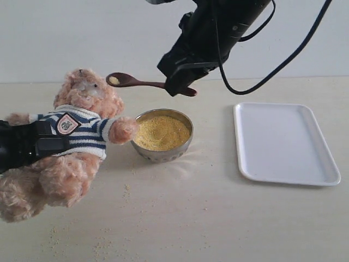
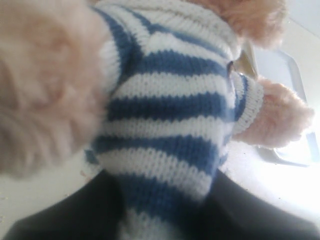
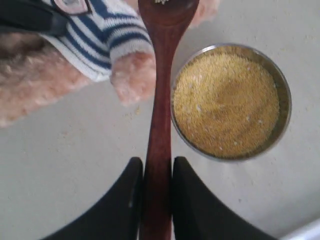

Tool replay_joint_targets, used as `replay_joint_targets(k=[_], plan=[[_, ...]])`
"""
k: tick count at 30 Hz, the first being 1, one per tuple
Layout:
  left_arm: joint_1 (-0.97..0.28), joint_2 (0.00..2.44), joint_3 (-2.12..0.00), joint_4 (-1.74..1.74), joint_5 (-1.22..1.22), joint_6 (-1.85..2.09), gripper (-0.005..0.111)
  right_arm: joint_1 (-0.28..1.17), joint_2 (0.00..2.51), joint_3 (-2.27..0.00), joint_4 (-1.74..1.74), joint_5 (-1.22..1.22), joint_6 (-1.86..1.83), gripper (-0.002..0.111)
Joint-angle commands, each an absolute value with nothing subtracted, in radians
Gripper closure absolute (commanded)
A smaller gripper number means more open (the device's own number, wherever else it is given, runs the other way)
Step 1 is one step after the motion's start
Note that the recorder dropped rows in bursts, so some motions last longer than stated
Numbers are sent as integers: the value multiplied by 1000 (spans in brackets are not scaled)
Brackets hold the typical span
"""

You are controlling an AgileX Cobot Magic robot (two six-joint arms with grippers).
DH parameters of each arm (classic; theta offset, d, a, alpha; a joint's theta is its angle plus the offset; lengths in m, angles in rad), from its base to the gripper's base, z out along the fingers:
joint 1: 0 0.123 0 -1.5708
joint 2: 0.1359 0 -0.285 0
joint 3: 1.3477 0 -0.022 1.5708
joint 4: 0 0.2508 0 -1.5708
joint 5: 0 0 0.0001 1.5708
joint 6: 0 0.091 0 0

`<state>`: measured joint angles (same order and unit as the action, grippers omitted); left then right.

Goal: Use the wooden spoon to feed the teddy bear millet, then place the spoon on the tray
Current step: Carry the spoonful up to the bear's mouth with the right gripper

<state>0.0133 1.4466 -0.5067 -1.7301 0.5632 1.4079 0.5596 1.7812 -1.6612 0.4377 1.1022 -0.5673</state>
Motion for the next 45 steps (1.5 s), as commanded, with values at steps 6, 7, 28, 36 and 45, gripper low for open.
replay_joint_targets(k=[6, 7, 28, 36, 45], plan=[[15, 1438, -512, -1744, 580, 1407, 102, 619, 1768, -1664, 514, 947, -612, 108], [15, 1438, -512, -1744, 580, 1407, 102, 641, 1768, -1664, 489, 928, -612, 108], [15, 1438, -512, -1744, 580, 1407, 102, 775, 1768, -1666, 54, 820, -595, 108], [15, 1438, -512, -1744, 580, 1407, 102, 824, 1790, -1666, -6, 852, -677, 108], [15, 1438, -512, -1744, 580, 1407, 102, 849, 1827, -1666, -195, 795, -574, 108]])
